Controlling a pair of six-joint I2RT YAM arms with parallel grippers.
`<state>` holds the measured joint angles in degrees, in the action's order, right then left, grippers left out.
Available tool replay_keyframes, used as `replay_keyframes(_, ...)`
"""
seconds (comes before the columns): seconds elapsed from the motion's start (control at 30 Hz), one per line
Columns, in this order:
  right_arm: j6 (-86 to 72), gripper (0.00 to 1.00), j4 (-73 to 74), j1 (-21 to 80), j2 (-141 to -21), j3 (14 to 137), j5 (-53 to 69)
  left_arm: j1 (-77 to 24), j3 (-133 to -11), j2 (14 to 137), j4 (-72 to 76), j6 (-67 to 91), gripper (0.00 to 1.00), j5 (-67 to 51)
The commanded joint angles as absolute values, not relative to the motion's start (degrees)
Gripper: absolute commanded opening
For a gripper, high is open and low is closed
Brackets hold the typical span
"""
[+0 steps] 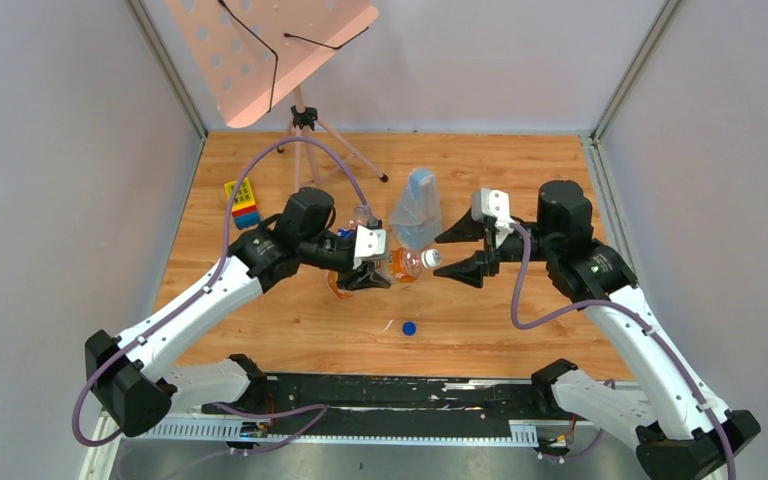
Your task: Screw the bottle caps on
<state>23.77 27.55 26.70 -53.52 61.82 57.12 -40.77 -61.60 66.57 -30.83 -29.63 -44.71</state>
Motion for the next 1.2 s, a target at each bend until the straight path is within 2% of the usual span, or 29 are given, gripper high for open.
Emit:
replay_keyframes(0.0,27.7,0.56,30.4,26.5,-55.1,64.6,60.4,-40.5,-64.3,66.1,-30.8,-29.7,0.0,-47.6)
replay_keyframes(0.17,27.8,0.47,30.8,26.5,-55.6,65.2,61.3,-40.4,-64.5,66.0,-30.8,-29.8,0.0,-47.5)
replay_keyframes(0.63,27.7,0.45,31.0,26.5,-55.3,66.2,62.1,-40.4,-64.7,66.5,-31.0,-29.8,0.0,-47.5)
replay_keyframes(0.9,26.0,0.24,31.4,26.5,-57.1,67.0,62.7,-40.4,-65.4,66.7,-31.0,-29.6,0.0,-47.4)
replay_keyframes(1.0,24.1,0.1,31.5,26.6,-58.3,67.2,61.6,-40.5,-65.8,66.5,-30.0,-28.4,0.0,-46.1)
replay_keyframes(1.17,13.2,0.0,31.4,26.5,-62.4,68.6,58.8,-43.2,-65.5,65.4,-25.2,-26.2,0.0,-34.3)
